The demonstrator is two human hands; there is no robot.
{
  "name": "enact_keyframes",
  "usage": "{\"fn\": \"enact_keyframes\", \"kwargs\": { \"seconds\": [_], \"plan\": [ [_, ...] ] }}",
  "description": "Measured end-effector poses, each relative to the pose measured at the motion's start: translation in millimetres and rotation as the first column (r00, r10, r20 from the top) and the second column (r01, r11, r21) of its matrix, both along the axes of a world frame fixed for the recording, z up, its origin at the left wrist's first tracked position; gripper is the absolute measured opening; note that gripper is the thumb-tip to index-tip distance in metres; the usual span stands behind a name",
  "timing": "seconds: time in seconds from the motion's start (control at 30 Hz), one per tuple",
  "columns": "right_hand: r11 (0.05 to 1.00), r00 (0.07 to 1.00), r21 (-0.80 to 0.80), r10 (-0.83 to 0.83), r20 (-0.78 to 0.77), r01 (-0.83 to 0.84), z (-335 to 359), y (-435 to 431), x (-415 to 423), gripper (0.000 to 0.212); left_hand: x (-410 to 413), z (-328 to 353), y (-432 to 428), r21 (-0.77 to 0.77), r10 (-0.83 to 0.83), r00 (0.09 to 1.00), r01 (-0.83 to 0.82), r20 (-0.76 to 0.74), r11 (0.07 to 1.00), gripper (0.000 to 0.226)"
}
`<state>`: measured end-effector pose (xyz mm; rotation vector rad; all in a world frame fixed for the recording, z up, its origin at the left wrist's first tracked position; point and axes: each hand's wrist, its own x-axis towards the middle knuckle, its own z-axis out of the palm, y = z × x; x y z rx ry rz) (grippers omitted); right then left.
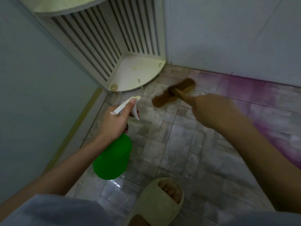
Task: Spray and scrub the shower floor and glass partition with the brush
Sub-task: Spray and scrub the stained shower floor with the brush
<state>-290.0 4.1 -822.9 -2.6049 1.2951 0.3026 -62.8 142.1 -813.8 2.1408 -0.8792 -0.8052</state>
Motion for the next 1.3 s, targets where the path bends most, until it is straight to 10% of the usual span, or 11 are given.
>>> {"fn": "enact_keyframes", "kwargs": {
  "seconds": [0.57,0.77,0.93,1.07,1.23,1.3],
  "plan": [
    [0.982,0.966,0.042,-0.188,0.177,0.183,-31.1,-28.1,-66.1,0.052,-25.5,-0.3,-70.0,-0.154,-0.174,0.984,0.166,-0.04,0.974,0.062],
    [0.807,0.801,-0.045,-0.575,0.17,0.589,-32.1,-0.5,-134.4,0.068,-41.4,2.3,-86.0,-0.152,-0.251,0.966,0.238,-0.07,0.959,0.042],
    [0.849,0.839,-0.01,-0.521,0.155,0.528,-55.0,4.7,-130.4,0.06,-59.9,-0.2,-105.6,-0.147,-0.31,0.946,0.295,-0.098,0.944,0.031],
    [0.625,0.63,-0.081,-0.773,0.074,0.776,-42.1,8.5,-170.6,0.049,-74.0,-0.7,-114.1,-0.131,-0.34,0.936,0.328,-0.091,0.936,0.033],
    [0.869,0.859,0.021,-0.491,0.145,0.494,-50.2,3.5,-97.5,0.058,-83.4,2.2,-125.3,-0.139,-0.37,0.92,0.353,-0.129,0.925,0.037],
    [0.83,0.821,0.02,-0.554,0.134,0.557,-46.3,-1.3,-116.7,0.055,-84.0,0.7,-127.0,-0.129,-0.376,0.918,0.36,-0.128,0.924,0.038]
  ]
}}
